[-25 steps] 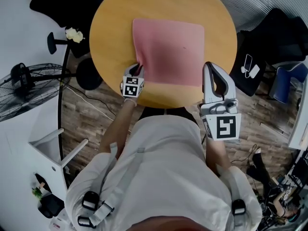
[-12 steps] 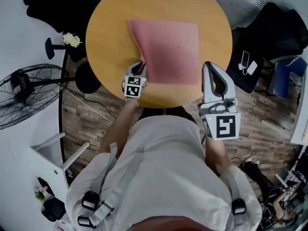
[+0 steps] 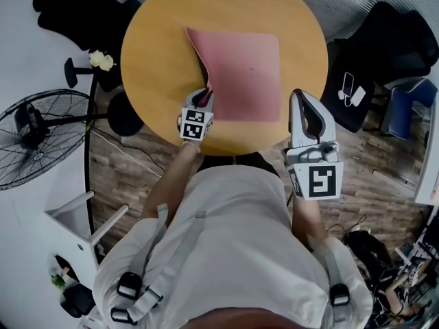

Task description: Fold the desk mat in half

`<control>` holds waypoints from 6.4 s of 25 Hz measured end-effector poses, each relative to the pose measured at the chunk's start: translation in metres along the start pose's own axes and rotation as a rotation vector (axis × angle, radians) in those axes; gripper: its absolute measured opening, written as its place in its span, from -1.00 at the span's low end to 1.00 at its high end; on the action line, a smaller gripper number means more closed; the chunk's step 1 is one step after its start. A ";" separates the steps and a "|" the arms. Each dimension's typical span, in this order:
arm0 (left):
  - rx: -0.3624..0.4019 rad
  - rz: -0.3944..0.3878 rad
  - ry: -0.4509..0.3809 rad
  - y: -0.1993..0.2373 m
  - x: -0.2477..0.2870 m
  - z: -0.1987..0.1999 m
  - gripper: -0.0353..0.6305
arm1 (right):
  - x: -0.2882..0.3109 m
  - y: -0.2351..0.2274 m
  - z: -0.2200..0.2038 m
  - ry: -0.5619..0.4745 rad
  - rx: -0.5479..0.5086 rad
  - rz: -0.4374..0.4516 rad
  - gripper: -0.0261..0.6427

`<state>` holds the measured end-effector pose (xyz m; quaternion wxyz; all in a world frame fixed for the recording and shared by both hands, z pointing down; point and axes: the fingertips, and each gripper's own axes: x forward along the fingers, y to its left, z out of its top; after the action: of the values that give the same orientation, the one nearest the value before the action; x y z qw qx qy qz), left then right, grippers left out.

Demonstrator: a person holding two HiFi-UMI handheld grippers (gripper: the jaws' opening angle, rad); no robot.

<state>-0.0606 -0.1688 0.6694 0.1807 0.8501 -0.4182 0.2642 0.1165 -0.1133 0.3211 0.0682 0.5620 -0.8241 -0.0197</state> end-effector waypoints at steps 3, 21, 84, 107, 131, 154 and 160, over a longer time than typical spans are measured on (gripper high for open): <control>0.009 -0.014 -0.003 -0.007 0.002 0.005 -0.70 | -0.003 -0.003 0.001 -0.003 0.001 -0.006 -0.91; 0.059 -0.096 -0.007 -0.059 0.018 0.028 -0.70 | -0.022 -0.024 0.003 -0.005 0.004 -0.038 -0.91; 0.216 -0.349 0.092 -0.213 0.110 0.041 -0.75 | -0.049 -0.082 -0.016 0.041 0.019 -0.110 -0.91; 0.154 -0.404 0.180 -0.227 0.140 -0.010 -0.88 | -0.043 -0.086 -0.027 0.076 0.020 -0.113 -0.91; 0.072 -0.393 0.063 -0.212 0.114 0.038 -0.68 | -0.029 -0.074 -0.025 0.075 0.019 -0.099 -0.91; 0.058 -0.372 -0.276 -0.193 0.009 0.171 -0.68 | -0.025 -0.056 -0.010 0.050 0.012 -0.076 -0.91; 0.051 -0.362 -0.363 -0.187 -0.027 0.201 -0.68 | -0.025 -0.051 -0.007 0.048 0.008 -0.068 -0.91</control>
<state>0.1359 -0.1486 0.4773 0.1253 0.9489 -0.2781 0.0811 0.1731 -0.1087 0.3207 0.0849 0.5903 -0.8027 -0.0051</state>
